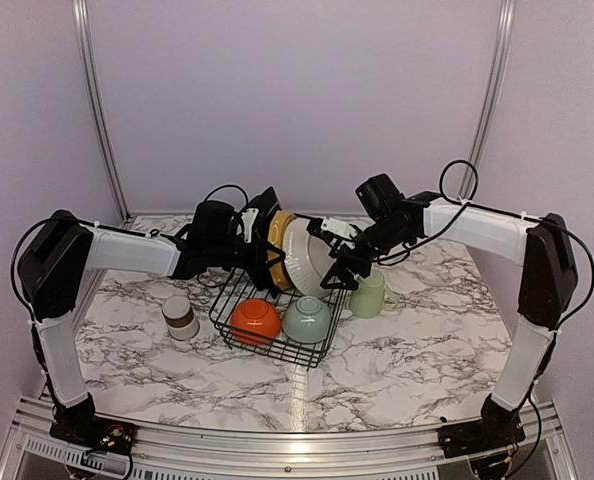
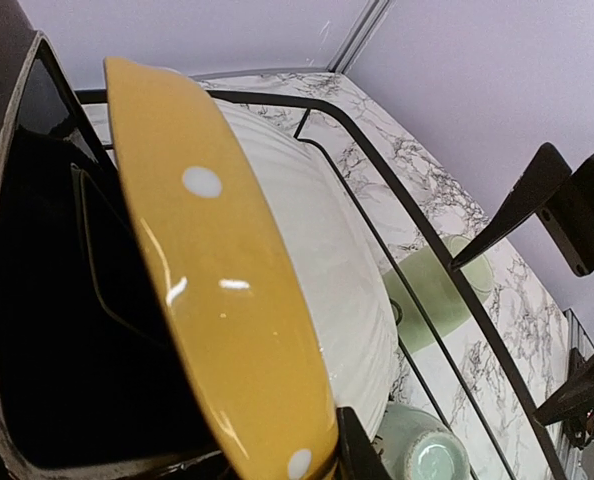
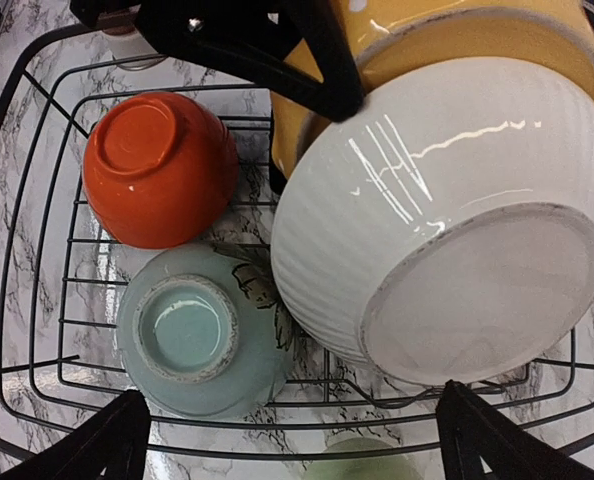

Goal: Load the mixed dishes into the dish rack
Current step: Insert the plate into the dish rack.

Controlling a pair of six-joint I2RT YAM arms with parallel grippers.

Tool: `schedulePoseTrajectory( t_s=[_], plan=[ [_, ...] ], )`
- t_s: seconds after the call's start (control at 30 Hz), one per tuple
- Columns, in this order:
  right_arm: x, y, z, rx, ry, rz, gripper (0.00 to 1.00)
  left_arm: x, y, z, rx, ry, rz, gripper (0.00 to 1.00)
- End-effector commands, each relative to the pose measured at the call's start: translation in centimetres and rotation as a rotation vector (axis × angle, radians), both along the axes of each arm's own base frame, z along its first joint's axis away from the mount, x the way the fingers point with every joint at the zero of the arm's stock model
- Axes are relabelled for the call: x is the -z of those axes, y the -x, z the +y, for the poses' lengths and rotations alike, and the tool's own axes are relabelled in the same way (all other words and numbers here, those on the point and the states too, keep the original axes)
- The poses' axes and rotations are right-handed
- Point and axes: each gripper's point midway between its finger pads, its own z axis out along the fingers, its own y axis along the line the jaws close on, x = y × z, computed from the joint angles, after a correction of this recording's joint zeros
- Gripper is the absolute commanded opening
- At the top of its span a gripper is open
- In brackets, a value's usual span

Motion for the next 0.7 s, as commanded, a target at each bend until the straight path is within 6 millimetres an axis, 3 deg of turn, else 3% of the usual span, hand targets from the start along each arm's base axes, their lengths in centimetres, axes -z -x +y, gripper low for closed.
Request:
schedulePoseTrajectory(
  t_s=[0.0,0.1,0.2,0.3,0.5,0.67],
  plan=[
    [-0.9,0.1,0.8,-0.019,-0.009,-0.011,0.99,-5.2,-2.6,-1.7,-0.020,0.116,-0.188,0.00],
    [-0.5,-0.2,0.7,-0.011,0.007,-0.013,0.99,-5.2,-3.4,-1.8,-0.041,0.124,-0.197,0.09],
    [-0.6,-0.3,0.7,-0.008,0.008,-0.016,0.98,-4.6,-4.7,-0.8,-0.138,0.101,-0.184,0.32],
    [-1.0,-0.2,0.7,-0.008,0.003,-0.021,0.98,-5.0,-5.2,0.6,-0.222,0.082,-0.194,0.43],
    [-1.6,-0.1,0.6,-0.009,-0.005,-0.032,0.98,-6.2,-5.7,2.2,-0.296,0.033,-0.229,0.54],
    [-1.9,0.1,0.5,-0.010,-0.010,-0.037,0.98,-9.7,-6.0,4.1,-0.382,0.043,-0.333,0.64]
  ],
)
